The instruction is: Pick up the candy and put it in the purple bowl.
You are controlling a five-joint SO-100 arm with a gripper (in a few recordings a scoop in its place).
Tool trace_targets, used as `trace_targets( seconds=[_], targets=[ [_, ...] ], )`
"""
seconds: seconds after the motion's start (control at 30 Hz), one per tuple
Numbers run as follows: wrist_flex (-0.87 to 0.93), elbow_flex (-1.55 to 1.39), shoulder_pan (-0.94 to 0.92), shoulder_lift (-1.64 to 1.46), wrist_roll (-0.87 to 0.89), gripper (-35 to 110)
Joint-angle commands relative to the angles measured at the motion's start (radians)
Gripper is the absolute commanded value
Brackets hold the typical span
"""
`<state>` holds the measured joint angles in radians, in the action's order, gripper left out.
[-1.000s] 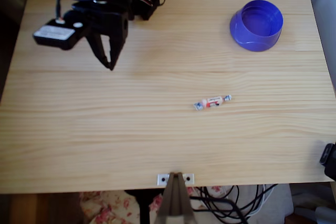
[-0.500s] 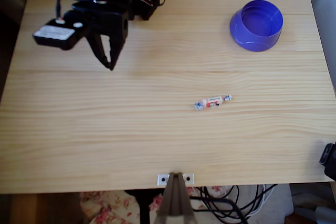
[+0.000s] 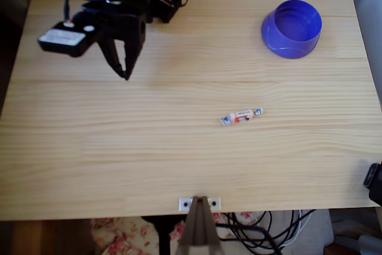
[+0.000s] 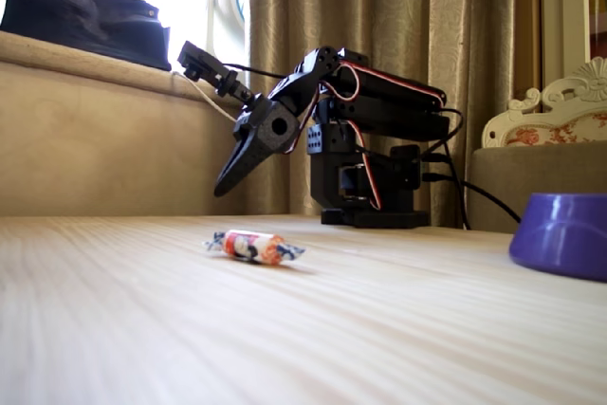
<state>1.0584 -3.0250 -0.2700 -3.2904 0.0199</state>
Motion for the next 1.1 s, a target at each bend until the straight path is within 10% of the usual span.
trace_targets(
  seconds=[0.0, 1.07],
  targets=[
    [-0.005, 0.009, -0.014, -0.009, 0.015, -1],
    [0.017, 0.089, 0.072, -0.009, -0.123, -1]
  ],
)
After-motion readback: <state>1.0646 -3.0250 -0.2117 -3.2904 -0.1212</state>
